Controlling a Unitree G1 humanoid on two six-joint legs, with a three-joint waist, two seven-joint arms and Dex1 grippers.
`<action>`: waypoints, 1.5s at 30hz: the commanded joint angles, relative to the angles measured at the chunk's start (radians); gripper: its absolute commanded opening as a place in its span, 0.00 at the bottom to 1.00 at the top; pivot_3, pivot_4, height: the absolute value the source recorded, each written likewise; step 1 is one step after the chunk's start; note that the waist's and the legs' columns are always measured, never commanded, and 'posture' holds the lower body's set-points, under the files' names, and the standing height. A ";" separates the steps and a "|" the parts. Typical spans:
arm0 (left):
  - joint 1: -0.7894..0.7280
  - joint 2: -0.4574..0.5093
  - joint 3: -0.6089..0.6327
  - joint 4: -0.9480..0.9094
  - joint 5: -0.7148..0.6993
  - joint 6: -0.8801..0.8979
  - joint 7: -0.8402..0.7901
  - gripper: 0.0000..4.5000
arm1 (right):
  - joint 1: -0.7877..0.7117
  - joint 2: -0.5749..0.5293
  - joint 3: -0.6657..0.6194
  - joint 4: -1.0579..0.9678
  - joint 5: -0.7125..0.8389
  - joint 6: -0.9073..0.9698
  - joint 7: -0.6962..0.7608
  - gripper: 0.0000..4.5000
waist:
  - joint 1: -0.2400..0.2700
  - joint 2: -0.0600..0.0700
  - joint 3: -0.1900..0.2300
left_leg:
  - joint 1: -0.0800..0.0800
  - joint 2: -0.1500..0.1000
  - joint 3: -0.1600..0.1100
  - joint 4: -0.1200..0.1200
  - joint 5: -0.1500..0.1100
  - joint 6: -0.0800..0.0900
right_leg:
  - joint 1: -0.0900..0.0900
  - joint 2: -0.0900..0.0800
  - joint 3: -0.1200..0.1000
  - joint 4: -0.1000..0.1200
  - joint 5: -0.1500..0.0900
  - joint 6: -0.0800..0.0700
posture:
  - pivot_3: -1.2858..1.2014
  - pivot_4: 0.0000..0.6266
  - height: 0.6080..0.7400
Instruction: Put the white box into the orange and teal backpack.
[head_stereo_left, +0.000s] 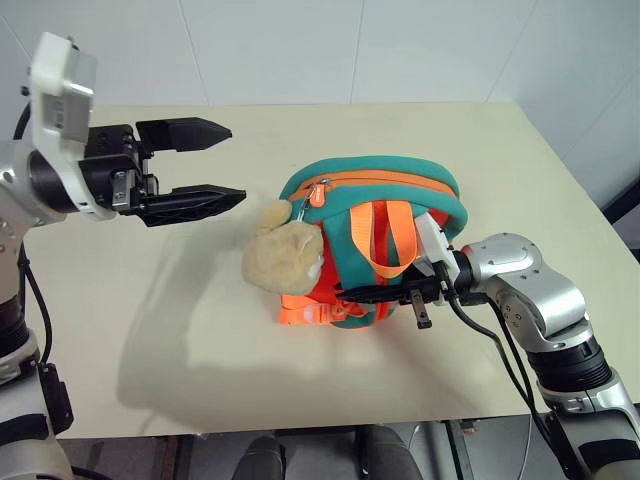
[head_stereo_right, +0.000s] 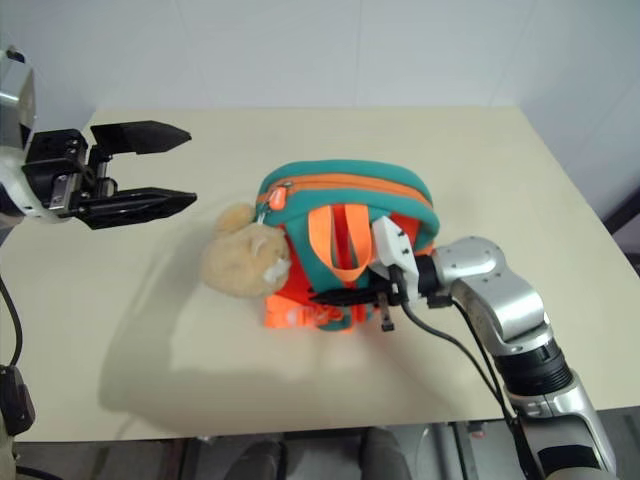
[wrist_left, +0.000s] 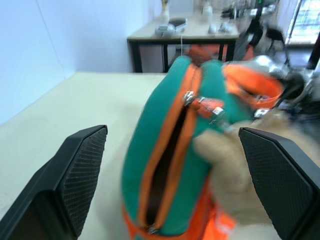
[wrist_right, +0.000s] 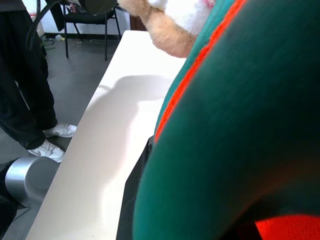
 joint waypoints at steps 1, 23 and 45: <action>0.020 -0.013 0.090 -0.100 -0.162 0.074 0.125 1.00 | -0.018 0.003 -0.009 -0.005 0.007 -0.010 0.010 0.11 | 0.001 0.000 0.000 | 0.000 0.000 0.000 0.000 0.000 0.000 | 0.000 0.000 0.000 0.000 0.000 0.000 | 0.52 0.24 1.00; 0.244 0.129 -0.146 -0.325 -0.226 0.130 0.322 1.00 | -0.060 0.041 0.009 0.059 -0.022 -0.044 0.029 0.11 | 0.000 0.000 0.000 | 0.002 0.000 0.001 -0.001 0.000 0.000 | 0.000 0.001 0.002 0.000 0.000 -0.001 | 0.52 0.24 1.00; 0.123 0.064 -0.283 -0.234 -0.094 0.077 0.264 0.03 | -0.047 0.052 -0.002 0.045 -0.030 -0.042 0.007 0.11 | 0.000 0.000 0.000 | 0.001 0.000 0.001 -0.001 0.000 0.000 | 0.000 0.001 0.002 -0.001 0.000 -0.001 | 0.52 0.24 1.00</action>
